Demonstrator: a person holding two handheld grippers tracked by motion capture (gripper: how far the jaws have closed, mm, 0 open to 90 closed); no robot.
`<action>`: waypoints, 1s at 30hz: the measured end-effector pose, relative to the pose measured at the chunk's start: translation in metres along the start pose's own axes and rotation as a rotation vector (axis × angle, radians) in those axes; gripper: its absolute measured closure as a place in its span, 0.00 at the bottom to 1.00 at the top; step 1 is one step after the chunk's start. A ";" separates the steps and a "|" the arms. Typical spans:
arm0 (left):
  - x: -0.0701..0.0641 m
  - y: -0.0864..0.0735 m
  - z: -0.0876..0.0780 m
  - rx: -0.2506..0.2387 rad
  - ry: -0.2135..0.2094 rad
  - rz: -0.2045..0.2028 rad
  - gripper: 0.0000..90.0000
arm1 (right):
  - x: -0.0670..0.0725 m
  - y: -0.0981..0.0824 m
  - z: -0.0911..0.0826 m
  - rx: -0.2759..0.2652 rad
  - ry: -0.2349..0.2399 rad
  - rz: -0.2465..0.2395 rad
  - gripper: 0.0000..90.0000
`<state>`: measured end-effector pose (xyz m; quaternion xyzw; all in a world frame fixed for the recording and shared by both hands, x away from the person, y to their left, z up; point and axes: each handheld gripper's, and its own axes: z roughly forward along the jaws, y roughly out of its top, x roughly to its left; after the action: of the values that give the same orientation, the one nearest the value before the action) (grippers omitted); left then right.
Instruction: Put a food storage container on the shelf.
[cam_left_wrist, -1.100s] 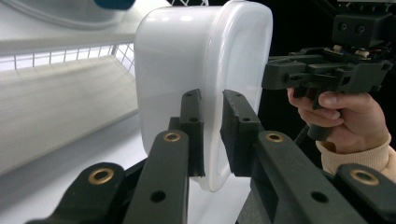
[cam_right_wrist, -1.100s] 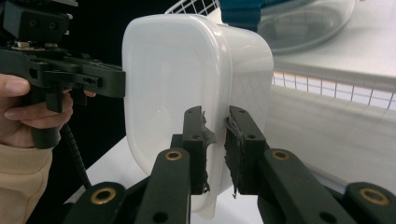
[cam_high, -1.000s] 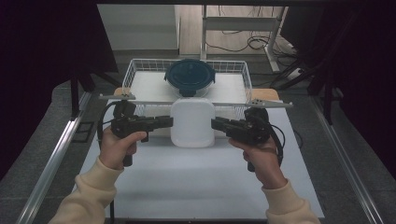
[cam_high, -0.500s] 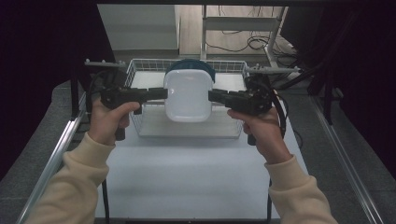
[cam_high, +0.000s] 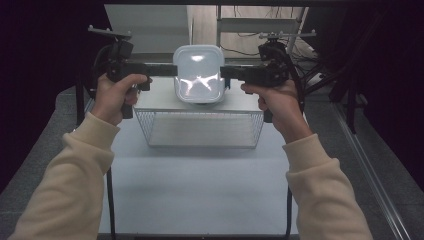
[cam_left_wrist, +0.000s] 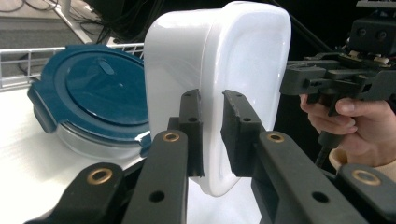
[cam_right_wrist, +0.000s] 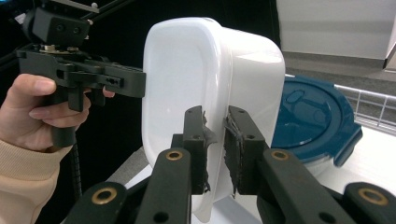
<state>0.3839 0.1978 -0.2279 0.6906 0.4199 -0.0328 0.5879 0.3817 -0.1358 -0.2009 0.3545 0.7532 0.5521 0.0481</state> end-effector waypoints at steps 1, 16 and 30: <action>0.003 0.002 0.001 0.004 -0.004 -0.003 0.88 | -0.002 0.003 0.002 0.004 0.005 0.005 0.87; 0.049 0.024 0.031 0.030 -0.004 -0.109 0.87 | -0.051 0.014 0.034 0.045 0.026 0.129 0.87; 0.075 0.036 0.053 -0.014 -0.022 -0.275 0.86 | -0.104 0.020 0.057 0.052 0.106 0.404 0.82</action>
<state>0.4785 0.1960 -0.2562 0.6221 0.5043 -0.1176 0.5873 0.4951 -0.1485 -0.2387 0.4698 0.6822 0.5488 -0.1127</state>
